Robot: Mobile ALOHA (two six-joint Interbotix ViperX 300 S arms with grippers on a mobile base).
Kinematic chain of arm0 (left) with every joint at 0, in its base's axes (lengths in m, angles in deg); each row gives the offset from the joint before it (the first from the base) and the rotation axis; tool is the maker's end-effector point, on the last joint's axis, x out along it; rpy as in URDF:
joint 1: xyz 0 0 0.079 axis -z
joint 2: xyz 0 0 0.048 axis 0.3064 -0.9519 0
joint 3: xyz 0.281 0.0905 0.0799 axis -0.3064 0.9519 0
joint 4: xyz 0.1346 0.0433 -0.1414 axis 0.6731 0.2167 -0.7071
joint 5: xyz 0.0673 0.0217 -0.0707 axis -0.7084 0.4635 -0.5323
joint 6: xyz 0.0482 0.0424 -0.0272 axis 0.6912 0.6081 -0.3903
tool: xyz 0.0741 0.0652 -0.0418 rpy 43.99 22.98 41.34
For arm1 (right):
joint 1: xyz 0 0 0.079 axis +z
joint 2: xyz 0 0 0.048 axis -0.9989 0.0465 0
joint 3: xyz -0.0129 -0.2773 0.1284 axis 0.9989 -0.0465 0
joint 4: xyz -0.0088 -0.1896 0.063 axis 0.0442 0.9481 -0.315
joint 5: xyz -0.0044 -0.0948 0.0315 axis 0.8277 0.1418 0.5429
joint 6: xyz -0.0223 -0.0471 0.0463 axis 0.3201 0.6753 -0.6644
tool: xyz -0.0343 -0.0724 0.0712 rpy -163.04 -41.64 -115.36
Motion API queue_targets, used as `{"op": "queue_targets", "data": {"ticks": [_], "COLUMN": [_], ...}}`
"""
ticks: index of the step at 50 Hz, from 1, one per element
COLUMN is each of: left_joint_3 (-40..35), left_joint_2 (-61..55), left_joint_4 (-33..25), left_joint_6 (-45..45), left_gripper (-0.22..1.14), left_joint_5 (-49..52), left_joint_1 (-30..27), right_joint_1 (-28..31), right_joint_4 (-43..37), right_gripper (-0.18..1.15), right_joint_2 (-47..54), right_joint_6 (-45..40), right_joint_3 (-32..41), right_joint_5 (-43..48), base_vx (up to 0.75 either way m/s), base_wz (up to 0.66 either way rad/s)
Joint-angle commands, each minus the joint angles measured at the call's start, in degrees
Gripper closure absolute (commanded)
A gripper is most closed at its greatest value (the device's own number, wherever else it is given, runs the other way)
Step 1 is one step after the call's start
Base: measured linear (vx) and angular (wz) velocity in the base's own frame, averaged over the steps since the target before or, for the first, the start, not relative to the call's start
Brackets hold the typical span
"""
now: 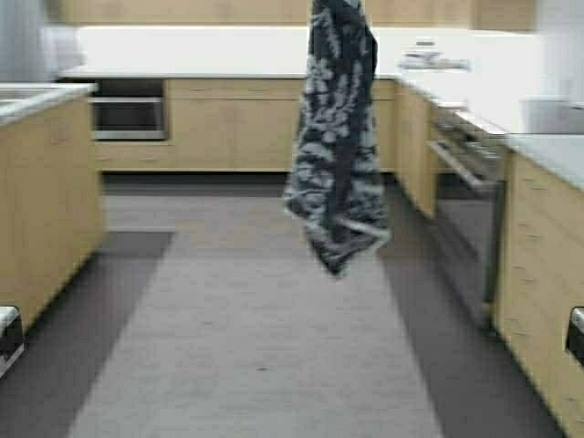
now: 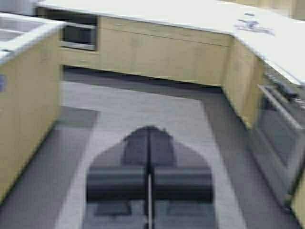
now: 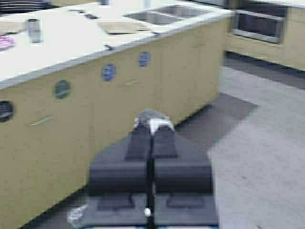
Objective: Get the cloth and wipe up the spill under the wine glass
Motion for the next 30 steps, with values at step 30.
{"op": "queue_targets", "data": {"ticks": [30], "left_joint_3": [-0.79], "left_joint_2": [-0.70], "left_joint_4": [-0.09], "left_joint_6": [0.18], "left_gripper": [0.89], "left_joint_5": [-0.70], "left_joint_1": [-0.09], "right_joint_1": [-5.98], "right_joint_4": [-2.20], "right_gripper": [0.90], "right_joint_2": [-0.26], "right_joint_6": [0.09], "right_joint_3": [0.35], "right_joint_5": [2.99], "base_vx": [-0.04], "base_wz": [0.48]}}
